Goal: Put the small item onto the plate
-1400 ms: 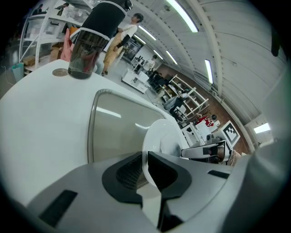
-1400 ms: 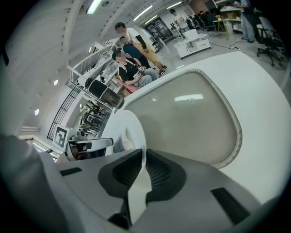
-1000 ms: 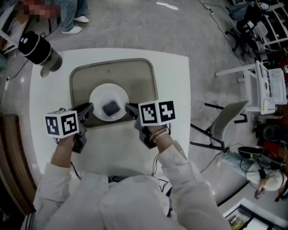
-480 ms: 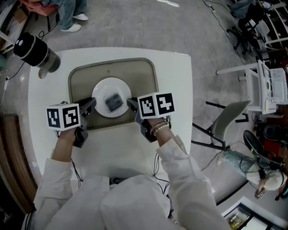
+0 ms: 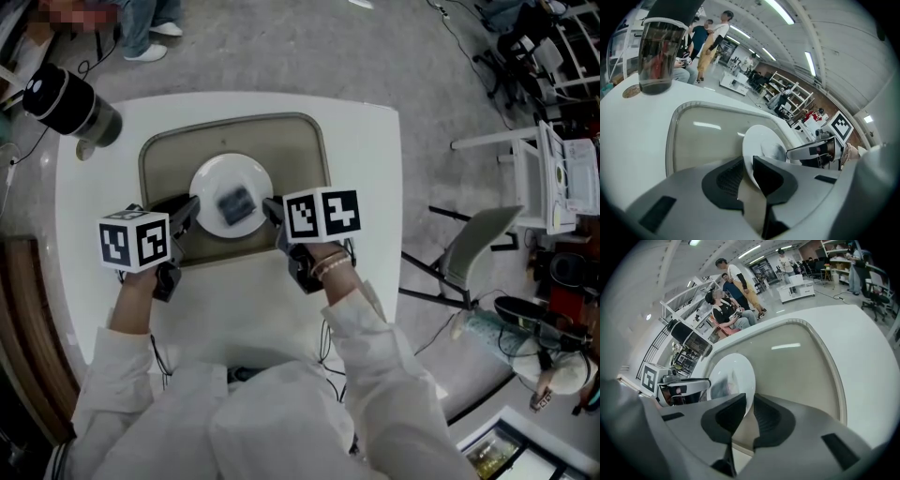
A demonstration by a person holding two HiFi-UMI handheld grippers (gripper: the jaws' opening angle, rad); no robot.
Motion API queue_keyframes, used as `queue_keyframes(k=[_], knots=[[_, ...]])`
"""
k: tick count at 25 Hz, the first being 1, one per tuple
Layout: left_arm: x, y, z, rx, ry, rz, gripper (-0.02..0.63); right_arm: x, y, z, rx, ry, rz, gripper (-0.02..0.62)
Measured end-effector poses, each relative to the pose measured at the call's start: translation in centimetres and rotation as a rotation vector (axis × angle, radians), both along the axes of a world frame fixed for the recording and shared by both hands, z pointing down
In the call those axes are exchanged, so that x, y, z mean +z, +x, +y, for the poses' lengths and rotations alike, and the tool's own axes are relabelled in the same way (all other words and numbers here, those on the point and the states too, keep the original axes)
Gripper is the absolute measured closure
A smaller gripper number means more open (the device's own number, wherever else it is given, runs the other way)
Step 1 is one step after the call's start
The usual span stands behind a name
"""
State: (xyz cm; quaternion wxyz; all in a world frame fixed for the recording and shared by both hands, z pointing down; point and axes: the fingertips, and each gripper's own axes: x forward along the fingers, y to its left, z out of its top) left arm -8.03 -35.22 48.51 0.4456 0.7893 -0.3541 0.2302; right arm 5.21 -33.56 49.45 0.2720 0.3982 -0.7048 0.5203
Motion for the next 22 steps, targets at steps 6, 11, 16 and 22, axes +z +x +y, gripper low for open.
queue_keyframes(k=[6, 11, 16, 22], knots=[[0.2, 0.1, 0.1, 0.058, 0.045, -0.055, 0.549, 0.2, 0.1, 0.3, -0.025, 0.013, 0.047, 0.551], [0.0, 0.5, 0.3, 0.09, 0.084, -0.115, 0.534, 0.0, 0.6, 0.8, -0.062, 0.038, 0.082, 0.534], [-0.2, 0.2, 0.3, 0.114, 0.113, -0.162, 0.515, -0.2, 0.2, 1.1, -0.118, 0.061, 0.115, 0.488], [-1.1, 0.0, 1.2, 0.127, 0.136, -0.172, 0.514, -0.7, 0.7, 2.0, -0.082, 0.081, 0.124, 0.483]])
